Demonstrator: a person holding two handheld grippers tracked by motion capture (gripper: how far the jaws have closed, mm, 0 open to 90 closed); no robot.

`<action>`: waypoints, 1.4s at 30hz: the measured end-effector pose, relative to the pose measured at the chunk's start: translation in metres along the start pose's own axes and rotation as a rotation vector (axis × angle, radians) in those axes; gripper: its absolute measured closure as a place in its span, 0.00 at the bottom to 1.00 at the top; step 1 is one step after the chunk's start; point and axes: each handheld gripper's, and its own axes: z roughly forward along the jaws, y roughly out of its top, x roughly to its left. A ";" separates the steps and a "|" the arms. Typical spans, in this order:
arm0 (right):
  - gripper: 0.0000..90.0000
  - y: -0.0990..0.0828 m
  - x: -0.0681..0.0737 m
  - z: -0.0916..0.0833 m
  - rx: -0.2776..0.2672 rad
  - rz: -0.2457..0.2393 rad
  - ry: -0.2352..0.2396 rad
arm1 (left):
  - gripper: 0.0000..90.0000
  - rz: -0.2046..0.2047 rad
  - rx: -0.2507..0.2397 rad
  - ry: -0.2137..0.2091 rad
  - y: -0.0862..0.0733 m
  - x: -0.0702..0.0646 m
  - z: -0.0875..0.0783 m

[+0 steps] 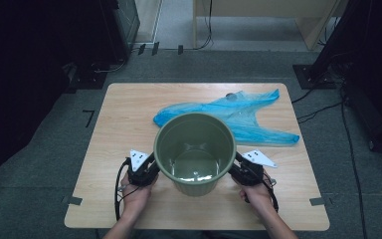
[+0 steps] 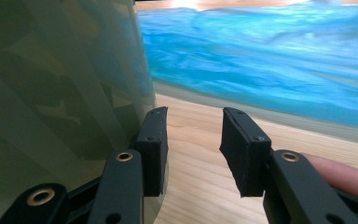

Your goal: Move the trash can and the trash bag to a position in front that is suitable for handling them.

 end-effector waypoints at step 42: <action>0.00 0.074 -0.050 0.127 0.089 0.076 -0.286 | 0.18 0.030 0.244 0.195 -0.026 0.061 0.006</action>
